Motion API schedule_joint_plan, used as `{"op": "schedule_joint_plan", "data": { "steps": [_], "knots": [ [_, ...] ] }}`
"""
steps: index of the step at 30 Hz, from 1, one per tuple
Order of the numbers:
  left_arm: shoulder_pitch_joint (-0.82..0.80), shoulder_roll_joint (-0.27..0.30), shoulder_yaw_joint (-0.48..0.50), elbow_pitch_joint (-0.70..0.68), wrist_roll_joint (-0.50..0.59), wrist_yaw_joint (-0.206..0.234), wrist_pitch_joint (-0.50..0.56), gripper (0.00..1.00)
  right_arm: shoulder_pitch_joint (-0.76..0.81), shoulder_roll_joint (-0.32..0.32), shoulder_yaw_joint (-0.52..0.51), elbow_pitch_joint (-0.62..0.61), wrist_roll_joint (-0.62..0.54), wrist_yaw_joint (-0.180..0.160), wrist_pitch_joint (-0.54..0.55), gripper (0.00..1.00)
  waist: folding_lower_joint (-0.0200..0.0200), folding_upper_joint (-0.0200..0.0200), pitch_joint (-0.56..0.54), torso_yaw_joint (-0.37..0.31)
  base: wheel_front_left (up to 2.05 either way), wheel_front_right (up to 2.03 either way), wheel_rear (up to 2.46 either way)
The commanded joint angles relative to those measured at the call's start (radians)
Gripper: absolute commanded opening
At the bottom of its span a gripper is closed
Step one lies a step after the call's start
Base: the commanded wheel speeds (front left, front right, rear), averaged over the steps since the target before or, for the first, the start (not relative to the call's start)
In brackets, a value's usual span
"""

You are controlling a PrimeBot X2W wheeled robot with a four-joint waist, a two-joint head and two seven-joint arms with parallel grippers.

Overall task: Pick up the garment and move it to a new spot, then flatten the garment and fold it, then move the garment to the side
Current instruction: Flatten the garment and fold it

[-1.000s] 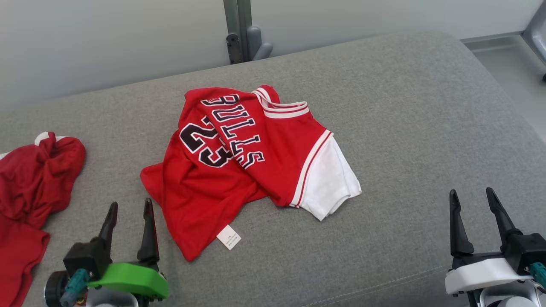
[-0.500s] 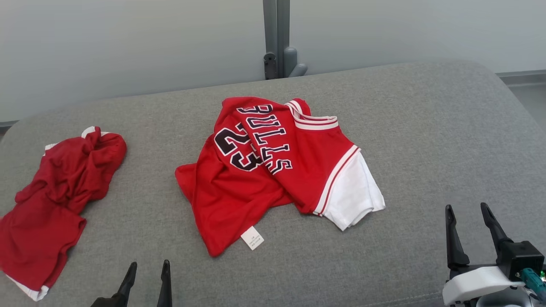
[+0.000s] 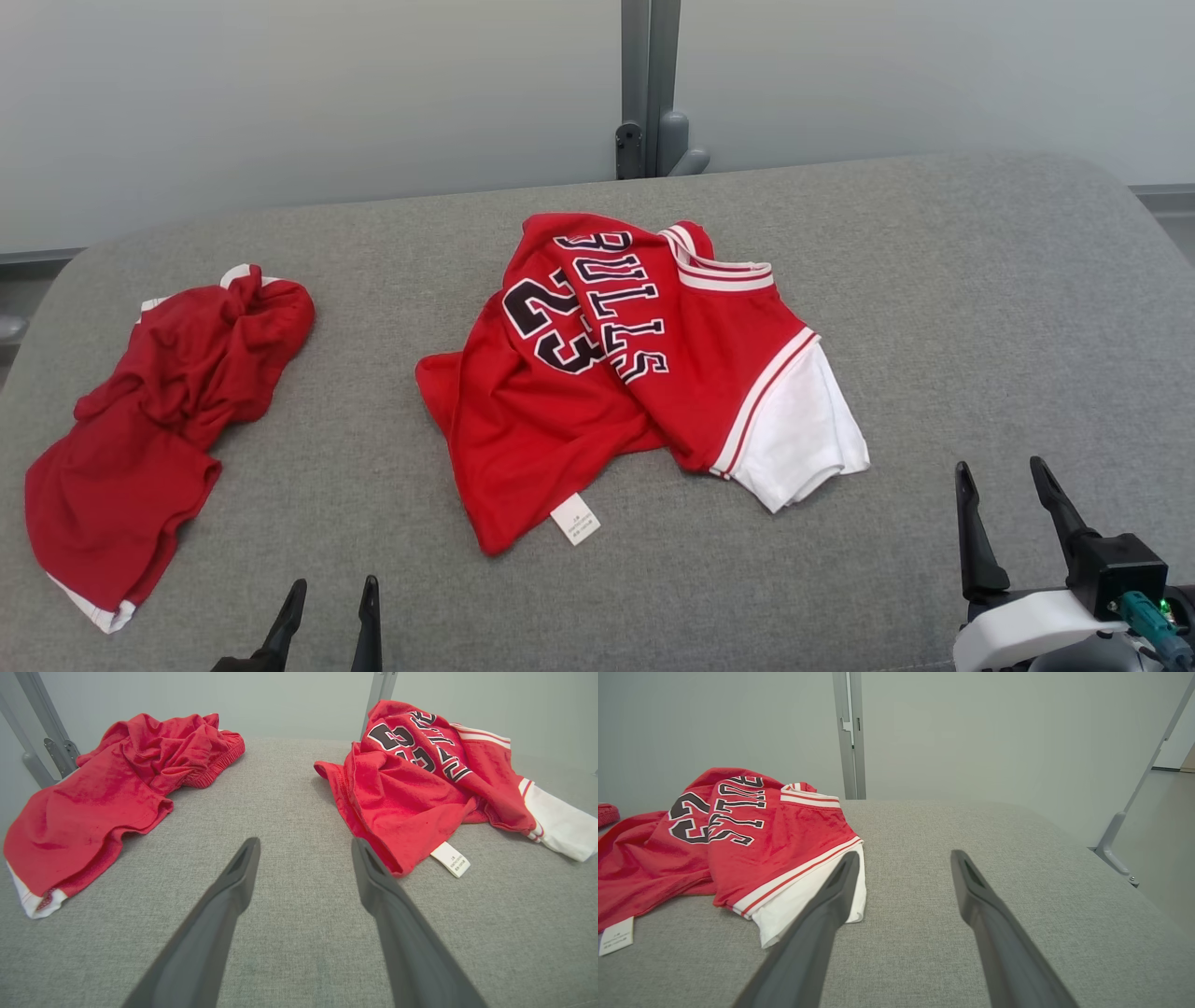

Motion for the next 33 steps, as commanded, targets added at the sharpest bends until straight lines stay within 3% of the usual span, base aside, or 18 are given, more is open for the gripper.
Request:
{"op": "schedule_joint_plan", "data": {
  "steps": [1, 7, 15, 25, 33],
  "knots": [
    [-0.010, -0.002, 0.007, 0.001, 0.007, -0.006, 0.000, 1.00, 0.001, -0.003, 0.004, 0.003, 0.005, 0.000, -0.003, 1.00, 0.0000, 0.0078, 0.000, -0.002, 0.00, 0.00, 0.00],
    [-0.017, -0.012, -0.001, 0.004, 0.011, -0.015, 0.000, 1.00, -0.014, -0.003, 0.018, -0.003, 0.021, 0.000, -0.003, 1.00, 0.0000, 0.0078, 0.010, -0.012, 0.00, 0.00, 0.00],
    [-0.080, 0.001, -0.131, 0.095, -0.008, -0.024, 0.000, 1.00, -0.123, -0.002, 0.046, 0.062, 0.028, 0.000, 0.015, 1.00, 0.0000, 0.0078, 0.064, -0.025, 0.00, 0.00, 0.00],
    [-0.263, 0.017, -0.232, 0.281, -0.047, -0.025, 0.002, 1.00, -0.349, -0.004, 0.097, 0.271, -0.024, 0.000, 0.274, 1.00, 0.0000, 0.0078, 0.174, -0.015, 0.00, 0.00, 0.00],
    [-0.339, 0.025, -0.332, 0.312, -0.096, -0.025, 0.000, 1.00, -0.422, -0.003, 0.117, 0.415, -0.008, 0.000, 0.289, 1.00, 0.0000, 0.0078, 0.203, -0.004, 0.00, 0.00, 0.00]
  ]
}}
